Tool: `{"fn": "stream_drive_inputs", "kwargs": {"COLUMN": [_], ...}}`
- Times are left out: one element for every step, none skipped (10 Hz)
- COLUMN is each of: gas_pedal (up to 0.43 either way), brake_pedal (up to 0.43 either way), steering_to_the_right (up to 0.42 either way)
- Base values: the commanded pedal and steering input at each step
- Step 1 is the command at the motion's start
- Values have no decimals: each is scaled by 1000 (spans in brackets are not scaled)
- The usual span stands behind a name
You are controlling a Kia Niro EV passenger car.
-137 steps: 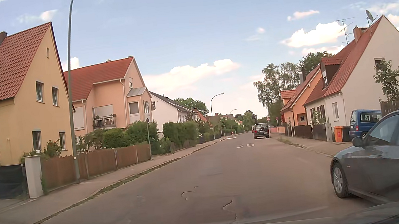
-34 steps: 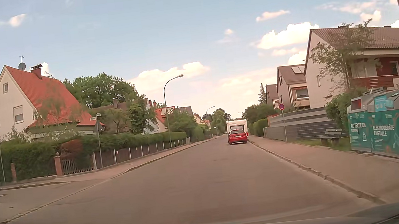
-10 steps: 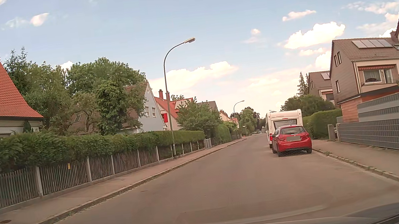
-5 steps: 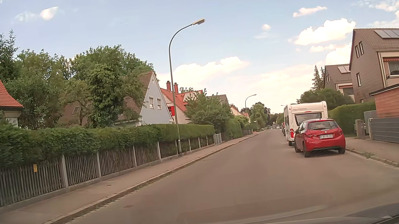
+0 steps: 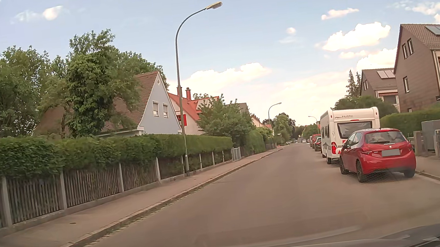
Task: Follow the waypoints while adhering to traffic rules and regulations
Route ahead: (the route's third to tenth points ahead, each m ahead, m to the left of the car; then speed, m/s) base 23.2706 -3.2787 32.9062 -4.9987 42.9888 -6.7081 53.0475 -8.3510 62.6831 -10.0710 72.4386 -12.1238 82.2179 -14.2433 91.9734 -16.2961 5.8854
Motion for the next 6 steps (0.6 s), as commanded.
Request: {"fn": "stream_drive_inputs", "kwargs": {"gas_pedal": [47,47,47,47,47,47], "brake_pedal": [18,18,18,18,18,18], "steering_to_the_right": [65,70,71,69,65,62]}}
